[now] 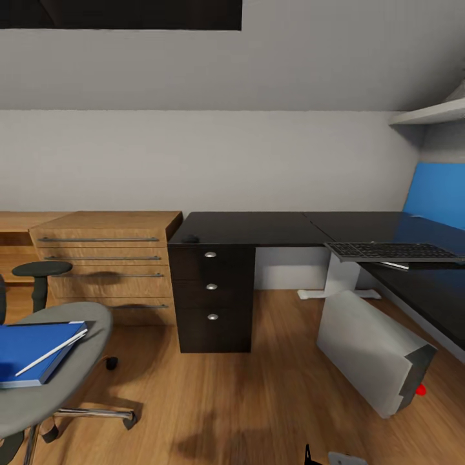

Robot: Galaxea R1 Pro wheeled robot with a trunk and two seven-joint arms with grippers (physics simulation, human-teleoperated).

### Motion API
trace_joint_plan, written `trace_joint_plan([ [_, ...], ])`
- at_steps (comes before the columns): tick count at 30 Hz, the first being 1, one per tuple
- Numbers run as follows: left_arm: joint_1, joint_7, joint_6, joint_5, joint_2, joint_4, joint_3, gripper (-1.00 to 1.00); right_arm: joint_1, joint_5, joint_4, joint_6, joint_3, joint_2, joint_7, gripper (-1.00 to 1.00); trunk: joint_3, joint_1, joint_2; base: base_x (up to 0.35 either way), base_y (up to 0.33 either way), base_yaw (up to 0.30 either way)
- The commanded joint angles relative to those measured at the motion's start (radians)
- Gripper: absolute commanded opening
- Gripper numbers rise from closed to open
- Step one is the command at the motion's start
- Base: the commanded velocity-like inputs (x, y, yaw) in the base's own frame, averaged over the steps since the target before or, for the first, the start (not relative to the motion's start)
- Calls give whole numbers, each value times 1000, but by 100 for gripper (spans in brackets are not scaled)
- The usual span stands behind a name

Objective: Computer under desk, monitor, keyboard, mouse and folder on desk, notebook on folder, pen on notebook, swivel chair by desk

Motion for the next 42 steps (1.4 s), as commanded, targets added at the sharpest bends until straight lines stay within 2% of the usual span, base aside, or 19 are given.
trace_joint_plan([
  [1,0,6,3,6,0,-1,-2,100,-1,-5,1,-4,5,-1,-6,100,3,-1,0,0,0,0],
  [12,0,4,6,6,0,6,-2,100,0,-6,3,-4,5,0,-6,100,46,-6,2,0,0,0],
  [13,1,3,7,6,-10,47,-2,100,-1,-6,4,-4,6,1,-6,100,50,-6,3,0,0,0],
  [23,1,-6,5,6,-29,144,-2,100,-1,-6,26,-4,6,2,-6,100,88,-10,5,0,0,0],
  [27,0,-60,5,6,-31,168,-2,100,-1,-8,62,-9,5,2,-5,100,104,-12,6,0,0,0],
  [29,-13,-149,4,6,-32,209,-1,100,-3,-11,96,-18,4,3,-6,100,111,-17,13,0,0,0],
  [31,-30,-190,4,7,-31,242,-1,100,-5,-13,121,-19,4,3,-6,100,117,-24,27,0,0,0],
  [36,-70,-226,3,7,-32,319,0,100,-19,-15,201,-21,3,3,-5,100,133,-43,62,0,0,0],
  [37,-98,-235,1,8,-32,372,1,100,-58,-17,263,-26,1,1,-5,100,136,-47,69,0,0,0],
  [38,-107,-237,1,8,-32,390,1,100,-72,-17,278,-28,-1,1,-5,100,139,-51,76,0,0,0],
  [41,-132,-239,-4,10,-31,429,2,100,-92,-18,303,-54,2,3,-5,100,148,-63,97,0,0,0],
  [42,-138,-240,-16,9,-31,438,2,100,-95,-15,312,-72,6,5,28,100,151,-66,104,0,0,0],
])
